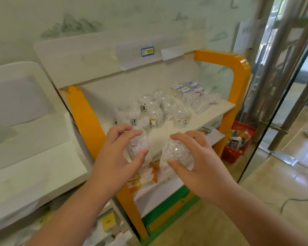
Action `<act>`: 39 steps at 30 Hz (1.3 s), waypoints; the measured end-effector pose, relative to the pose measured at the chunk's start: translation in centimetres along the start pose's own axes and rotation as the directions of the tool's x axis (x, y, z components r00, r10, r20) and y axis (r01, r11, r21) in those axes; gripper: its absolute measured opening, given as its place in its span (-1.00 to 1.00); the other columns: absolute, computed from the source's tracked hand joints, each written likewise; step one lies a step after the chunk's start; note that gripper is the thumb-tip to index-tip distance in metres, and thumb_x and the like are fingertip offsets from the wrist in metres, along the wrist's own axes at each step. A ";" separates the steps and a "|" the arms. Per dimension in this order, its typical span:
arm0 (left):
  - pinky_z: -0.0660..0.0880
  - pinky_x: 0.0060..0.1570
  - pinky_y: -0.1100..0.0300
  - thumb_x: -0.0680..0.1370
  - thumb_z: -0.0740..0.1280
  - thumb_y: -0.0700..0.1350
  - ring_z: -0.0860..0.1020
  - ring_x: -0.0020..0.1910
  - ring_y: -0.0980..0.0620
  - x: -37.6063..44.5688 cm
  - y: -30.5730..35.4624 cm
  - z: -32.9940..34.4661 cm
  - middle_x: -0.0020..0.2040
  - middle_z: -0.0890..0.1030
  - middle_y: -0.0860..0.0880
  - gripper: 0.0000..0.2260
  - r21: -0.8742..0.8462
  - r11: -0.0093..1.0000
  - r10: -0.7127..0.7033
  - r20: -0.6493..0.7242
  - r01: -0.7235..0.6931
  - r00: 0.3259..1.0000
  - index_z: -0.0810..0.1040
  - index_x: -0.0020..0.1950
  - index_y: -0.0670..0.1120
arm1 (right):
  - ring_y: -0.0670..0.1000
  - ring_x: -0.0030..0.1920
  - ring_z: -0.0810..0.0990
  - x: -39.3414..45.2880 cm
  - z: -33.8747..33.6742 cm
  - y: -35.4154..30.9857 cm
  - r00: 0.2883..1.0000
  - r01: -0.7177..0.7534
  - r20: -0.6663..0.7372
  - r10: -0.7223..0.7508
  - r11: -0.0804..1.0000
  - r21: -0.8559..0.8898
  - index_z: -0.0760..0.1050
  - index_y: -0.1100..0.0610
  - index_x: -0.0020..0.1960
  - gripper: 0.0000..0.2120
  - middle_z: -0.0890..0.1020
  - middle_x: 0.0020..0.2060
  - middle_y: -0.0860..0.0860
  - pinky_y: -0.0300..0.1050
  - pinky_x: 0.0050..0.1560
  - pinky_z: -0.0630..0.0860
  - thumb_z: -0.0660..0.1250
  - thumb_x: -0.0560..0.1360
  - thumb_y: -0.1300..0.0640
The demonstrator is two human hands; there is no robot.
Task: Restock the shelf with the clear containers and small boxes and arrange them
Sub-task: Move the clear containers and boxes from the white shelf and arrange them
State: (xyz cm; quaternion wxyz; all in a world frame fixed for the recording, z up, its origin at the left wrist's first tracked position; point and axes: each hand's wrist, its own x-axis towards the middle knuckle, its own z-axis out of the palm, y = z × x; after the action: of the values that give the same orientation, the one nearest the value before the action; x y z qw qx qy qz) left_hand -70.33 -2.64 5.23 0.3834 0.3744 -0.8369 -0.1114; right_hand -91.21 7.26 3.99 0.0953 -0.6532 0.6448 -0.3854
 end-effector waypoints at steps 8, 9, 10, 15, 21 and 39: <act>0.18 0.20 0.58 0.44 0.47 0.05 0.33 0.25 0.36 5.0 -1.5 5.6 0.20 0.34 0.22 -0.62 0.020 0.997 -0.078 -0.009 0.079 0.997 0.48 0.23 0.16 | -0.15 0.13 0.45 7.3 -1.3 6.5 0.995 0.049 0.091 -0.045 0.998 -0.048 0.23 -0.35 0.37 -0.49 0.24 0.26 -0.29 -0.14 0.16 0.49 0.36 0.49 -0.17; 0.17 0.19 0.58 0.44 0.47 0.03 0.33 0.25 0.37 5.6 -1.7 6.2 0.20 0.34 0.22 -0.62 0.020 0.996 -0.088 -0.013 0.089 0.996 0.49 0.23 0.15 | -0.17 0.14 0.44 8.4 -1.5 7.3 0.994 0.060 0.097 -0.055 0.997 -0.054 0.23 -0.34 0.37 -0.48 0.24 0.26 -0.30 -0.14 0.16 0.50 0.36 0.50 -0.16; 0.17 0.19 0.59 0.44 0.48 0.01 0.32 0.24 0.38 6.2 -2.0 6.8 0.19 0.34 0.21 -0.62 0.021 0.995 -0.099 -0.014 0.099 0.995 0.49 0.22 0.13 | -0.18 0.15 0.43 9.4 -1.7 8.0 0.993 0.067 0.098 -0.061 0.996 -0.059 0.23 -0.34 0.38 -0.48 0.23 0.26 -0.29 -0.12 0.17 0.50 0.36 0.50 -0.15; 0.16 0.20 0.59 0.43 0.50 -0.06 0.29 0.24 0.44 8.0 -3.0 9.9 0.21 0.32 0.19 -0.62 0.059 0.985 -0.163 -0.018 0.164 0.987 0.51 0.21 0.06 | -0.16 0.14 0.45 13.0 -1.2 11.6 0.983 0.095 0.162 -0.086 0.994 -0.048 0.25 -0.33 0.34 -0.50 0.24 0.27 -0.27 -0.09 0.14 0.53 0.37 0.48 -0.13; 0.18 0.20 0.59 0.41 0.52 -0.08 0.37 0.22 0.28 10.1 -3.7 12.4 0.23 0.37 0.12 -0.61 0.144 0.951 -0.264 -0.084 0.274 0.961 0.53 0.20 0.00 | -0.20 0.14 0.41 18.2 0.4 14.4 0.912 0.259 0.333 -0.239 0.966 -0.017 0.23 -0.27 0.32 -0.52 0.22 0.25 -0.23 -0.32 0.06 0.42 0.35 0.48 -0.15; 0.31 0.24 0.30 0.50 0.43 -0.10 0.36 0.40 0.01 9.9 -3.2 19.4 0.45 0.29 0.02 -0.63 0.329 0.749 -0.545 -0.187 0.575 0.817 0.46 0.28 0.02 | 0.03 0.10 0.49 26.4 3.4 16.3 0.594 0.723 0.584 -0.554 0.686 -0.083 0.32 -0.06 0.29 -0.53 0.45 0.14 -0.05 -0.09 0.02 0.48 0.38 0.45 -0.12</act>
State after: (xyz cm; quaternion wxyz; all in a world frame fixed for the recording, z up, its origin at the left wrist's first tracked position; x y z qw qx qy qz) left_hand -86.93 -13.83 -3.99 0.2875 0.6772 -0.6757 -0.0462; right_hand -104.96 -20.62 1.55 0.0129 -0.9260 0.3646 -0.0972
